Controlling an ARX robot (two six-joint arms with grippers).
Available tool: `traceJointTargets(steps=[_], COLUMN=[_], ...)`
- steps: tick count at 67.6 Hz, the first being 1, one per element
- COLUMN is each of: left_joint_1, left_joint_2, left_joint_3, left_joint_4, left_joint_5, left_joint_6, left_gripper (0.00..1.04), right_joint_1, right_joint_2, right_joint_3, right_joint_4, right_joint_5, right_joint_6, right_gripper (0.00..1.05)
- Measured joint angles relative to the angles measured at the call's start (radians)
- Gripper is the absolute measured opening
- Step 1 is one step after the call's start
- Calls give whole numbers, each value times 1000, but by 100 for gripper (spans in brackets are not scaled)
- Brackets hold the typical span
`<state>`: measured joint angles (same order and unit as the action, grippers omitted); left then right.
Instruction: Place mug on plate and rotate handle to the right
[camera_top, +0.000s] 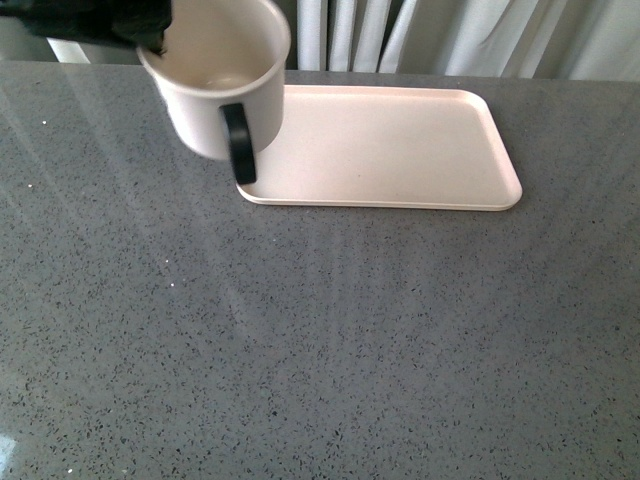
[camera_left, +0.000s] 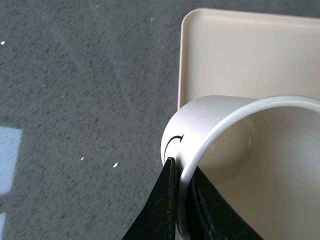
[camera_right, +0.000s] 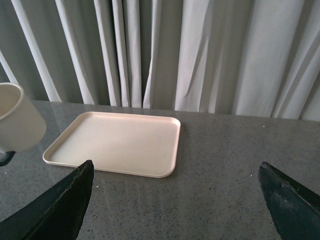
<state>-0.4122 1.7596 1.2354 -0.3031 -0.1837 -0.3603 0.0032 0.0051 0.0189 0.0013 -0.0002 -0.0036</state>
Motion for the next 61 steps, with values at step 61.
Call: traceJointTargets(steps=[61], left_joint_1=[-64], left_joint_2=[622], left_joint_3=[740], left_joint_4=[-296], left_joint_5=[121], left_joint_6=[-164], left_gripper=[2], right_joint_1=[0], right_joint_2=[0], right_joint_3=[0], right_joint_4=[0], right_joint_5=[0], right_joint_6=[0], right_gripper=[96])
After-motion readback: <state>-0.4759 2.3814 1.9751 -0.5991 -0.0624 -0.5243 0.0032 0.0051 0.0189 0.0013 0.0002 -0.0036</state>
